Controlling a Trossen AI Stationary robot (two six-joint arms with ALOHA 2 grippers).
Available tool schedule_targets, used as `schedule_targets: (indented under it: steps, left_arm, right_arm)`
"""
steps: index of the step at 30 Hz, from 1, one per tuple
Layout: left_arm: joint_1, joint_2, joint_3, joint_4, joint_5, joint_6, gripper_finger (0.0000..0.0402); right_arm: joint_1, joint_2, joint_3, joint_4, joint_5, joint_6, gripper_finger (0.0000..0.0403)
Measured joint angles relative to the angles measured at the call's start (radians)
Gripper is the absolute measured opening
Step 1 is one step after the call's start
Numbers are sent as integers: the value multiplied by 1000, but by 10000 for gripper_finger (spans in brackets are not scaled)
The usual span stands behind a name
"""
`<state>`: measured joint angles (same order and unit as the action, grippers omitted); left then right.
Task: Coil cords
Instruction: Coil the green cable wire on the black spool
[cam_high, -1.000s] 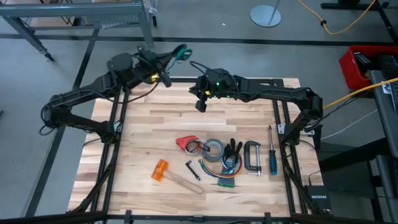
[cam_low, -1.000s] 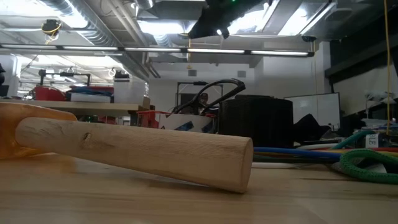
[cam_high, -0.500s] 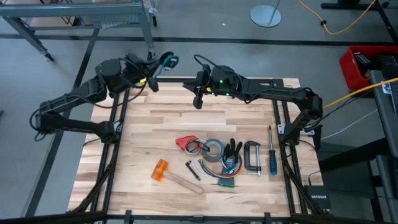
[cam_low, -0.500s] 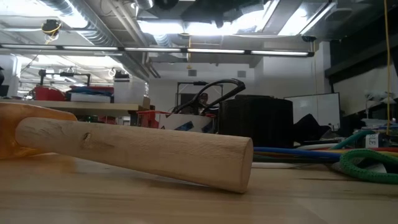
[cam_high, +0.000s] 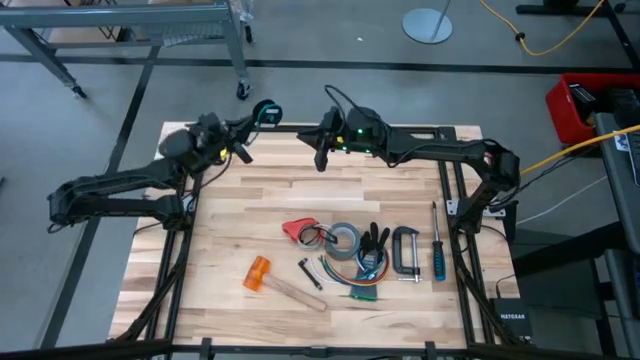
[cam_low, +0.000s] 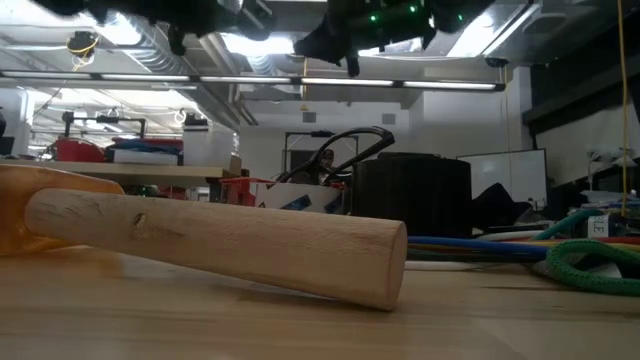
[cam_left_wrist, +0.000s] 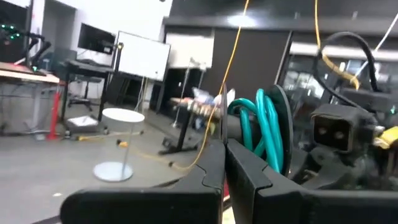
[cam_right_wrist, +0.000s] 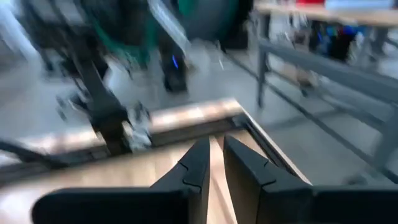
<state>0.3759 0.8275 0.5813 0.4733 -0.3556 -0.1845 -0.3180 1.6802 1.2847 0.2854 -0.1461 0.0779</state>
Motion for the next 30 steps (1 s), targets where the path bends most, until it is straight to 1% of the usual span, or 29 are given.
schedule_targets:
  steps: [3, 5, 7, 9, 15, 21, 22, 27, 30]
  left_arm:
    - [0, 25, -105, 210, 0, -23, 0]
    - [-2, 45, -163, 370, 1, -24, 0]
    - [-4, 74, -207, 504, 8, -22, 0]
    - [-4, 111, -237, 611, 30, -19, 0]
    - [-11, 249, -244, 780, 97, -16, 0]
    - [-40, 417, -244, 1079, 127, 35, 0]
    - [-44, 438, -243, 1103, 136, 36, 0]
    - [-69, 511, -201, 1095, 167, 34, 0]
    - [-82, 541, -152, 1098, 225, 62, 0]
  right_arm:
    - [3, 0, -79, 205, -37, 49, 50]
    - [4, 0, -116, 288, -56, 62, 50]
    - [7, 0, -140, 331, -59, 78, 50]
    - [16, 0, -151, 321, -55, 84, 50]
    - [57, 4, -152, 299, -48, 85, 50]
    - [92, 13, -152, 301, -41, 46, 50]
    - [94, 13, -152, 302, -30, 46, 50]
    - [98, 13, -152, 327, -4, 46, 50]
    - [98, 21, -152, 337, -4, 49, 50]
